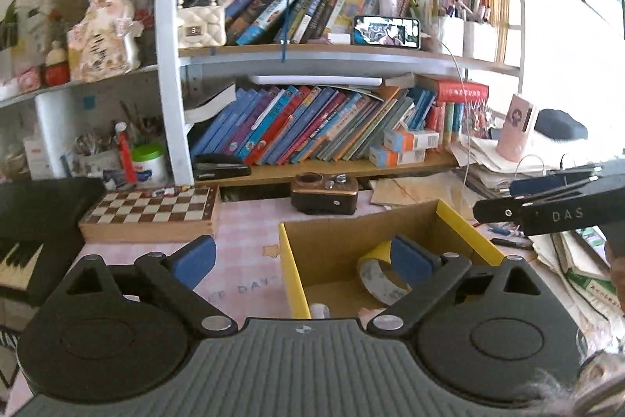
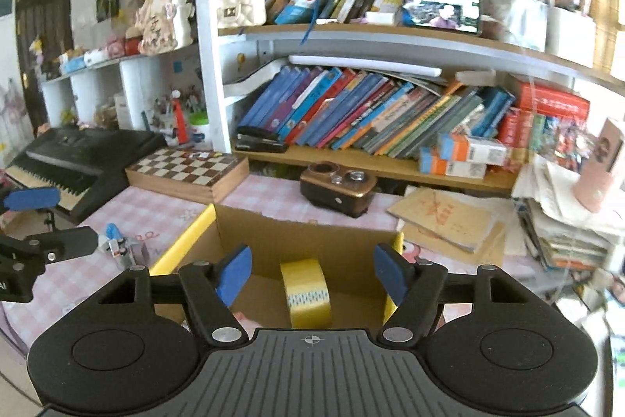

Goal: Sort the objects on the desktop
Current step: 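Withdraw both open grippers from the box and move toward the remaining table items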

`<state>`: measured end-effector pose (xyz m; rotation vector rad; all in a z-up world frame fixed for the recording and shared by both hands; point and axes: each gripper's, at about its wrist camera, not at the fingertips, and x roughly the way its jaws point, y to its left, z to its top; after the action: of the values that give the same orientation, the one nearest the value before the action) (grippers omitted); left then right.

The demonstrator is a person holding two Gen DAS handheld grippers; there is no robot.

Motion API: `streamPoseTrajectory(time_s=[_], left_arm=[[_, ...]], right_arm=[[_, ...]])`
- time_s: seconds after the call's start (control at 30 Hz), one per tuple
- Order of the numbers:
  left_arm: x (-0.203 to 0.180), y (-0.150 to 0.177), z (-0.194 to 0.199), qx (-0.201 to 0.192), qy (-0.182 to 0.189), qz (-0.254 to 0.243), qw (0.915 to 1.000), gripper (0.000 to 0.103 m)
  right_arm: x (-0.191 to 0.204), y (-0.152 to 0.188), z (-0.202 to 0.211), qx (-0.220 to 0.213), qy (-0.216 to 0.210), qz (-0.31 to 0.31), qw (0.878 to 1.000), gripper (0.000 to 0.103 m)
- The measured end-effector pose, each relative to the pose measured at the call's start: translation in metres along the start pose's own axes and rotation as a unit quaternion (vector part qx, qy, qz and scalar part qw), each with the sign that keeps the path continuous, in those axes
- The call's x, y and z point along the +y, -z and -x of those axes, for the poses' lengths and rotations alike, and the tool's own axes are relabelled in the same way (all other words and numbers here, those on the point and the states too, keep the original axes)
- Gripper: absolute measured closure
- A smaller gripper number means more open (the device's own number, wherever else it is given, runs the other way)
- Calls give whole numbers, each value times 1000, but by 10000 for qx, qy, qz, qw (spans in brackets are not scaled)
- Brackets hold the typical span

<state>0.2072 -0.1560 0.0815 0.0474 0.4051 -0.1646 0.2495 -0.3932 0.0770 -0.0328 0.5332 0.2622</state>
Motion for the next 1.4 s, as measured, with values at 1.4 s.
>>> streamPoseTrajectory(time_s=[1.4], left_arm=[[92,124,111,675,27,374,9970,2]], right_arm=[[166,141,86,489,1128,-954,9878,27]])
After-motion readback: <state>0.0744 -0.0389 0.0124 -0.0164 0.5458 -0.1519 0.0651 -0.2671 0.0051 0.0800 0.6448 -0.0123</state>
